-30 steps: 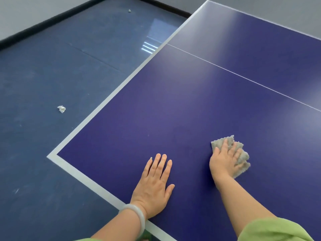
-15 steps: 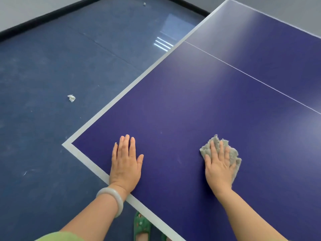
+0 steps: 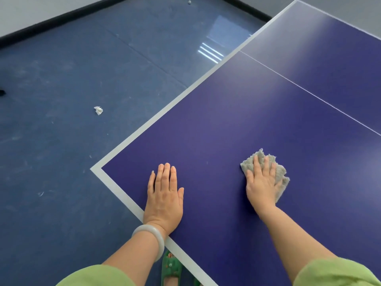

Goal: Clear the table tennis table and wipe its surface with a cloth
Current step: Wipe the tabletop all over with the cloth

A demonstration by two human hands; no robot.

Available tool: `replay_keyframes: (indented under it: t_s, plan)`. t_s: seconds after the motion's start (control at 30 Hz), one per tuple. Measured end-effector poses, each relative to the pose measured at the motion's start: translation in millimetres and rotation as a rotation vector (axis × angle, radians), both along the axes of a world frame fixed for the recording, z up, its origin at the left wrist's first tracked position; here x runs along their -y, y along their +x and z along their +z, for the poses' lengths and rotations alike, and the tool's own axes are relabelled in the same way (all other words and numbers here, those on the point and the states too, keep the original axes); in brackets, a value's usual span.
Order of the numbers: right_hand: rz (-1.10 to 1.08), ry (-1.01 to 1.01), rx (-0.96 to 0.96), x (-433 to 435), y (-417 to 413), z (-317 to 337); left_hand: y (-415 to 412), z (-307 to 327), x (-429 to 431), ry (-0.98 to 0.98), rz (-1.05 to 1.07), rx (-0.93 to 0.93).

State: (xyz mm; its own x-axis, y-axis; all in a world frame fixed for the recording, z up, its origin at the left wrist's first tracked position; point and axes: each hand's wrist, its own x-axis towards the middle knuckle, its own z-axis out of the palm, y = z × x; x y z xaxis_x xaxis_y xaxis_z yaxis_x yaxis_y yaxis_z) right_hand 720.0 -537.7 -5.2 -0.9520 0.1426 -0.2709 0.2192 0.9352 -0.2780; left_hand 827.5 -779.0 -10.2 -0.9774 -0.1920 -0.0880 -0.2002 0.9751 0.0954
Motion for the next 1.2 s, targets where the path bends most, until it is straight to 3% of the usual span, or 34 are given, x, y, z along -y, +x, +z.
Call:
replay_keyframes:
  t_s: [0.1,0.2,0.33,0.4,0.47,0.53,0.63,0.7,0.8,0.9,0.97,1.13,1.2]
  plan:
    - [0.059,-0.062,0.078,53,-49,4,1,0,1,-0.009,-0.005,0.001]
    - [0.307,-0.072,0.097,105,-63,5,0,-2,2,-0.025,-0.005,-0.015]
    - [0.64,-0.031,-0.017,116,1,-6,1,-4,4,-0.013,-0.003,-0.035]
    - [0.675,-0.02,-0.034,83,31,-11,0,-5,4,0.005,-0.001,-0.039]
    - [0.496,0.018,-0.023,32,45,-13,0,-5,4,0.023,0.006,-0.034]
    - [0.121,0.083,0.002,-16,52,-8,0,-4,4,0.032,0.001,-0.021]
    - [-0.294,0.071,0.015,-21,66,2,0,-3,4,0.035,-0.006,-0.021]
    - [-0.261,0.081,0.018,22,83,1,0,-3,4,0.043,-0.011,-0.033]
    - [0.148,0.065,-0.064,87,125,-6,1,-5,4,0.076,-0.015,-0.054]
    - [0.471,0.073,-0.111,78,163,-6,1,-5,9,0.149,-0.024,-0.034]
    - [0.379,0.139,-0.069,33,174,-8,3,-3,10,0.186,-0.044,-0.013]
    - [-0.262,0.153,0.036,-34,192,0,34,-1,-29,0.12,-0.386,-0.006]
    - [-0.268,0.178,0.028,-11,198,2,43,-7,-49,0.099,-0.4,0.053]
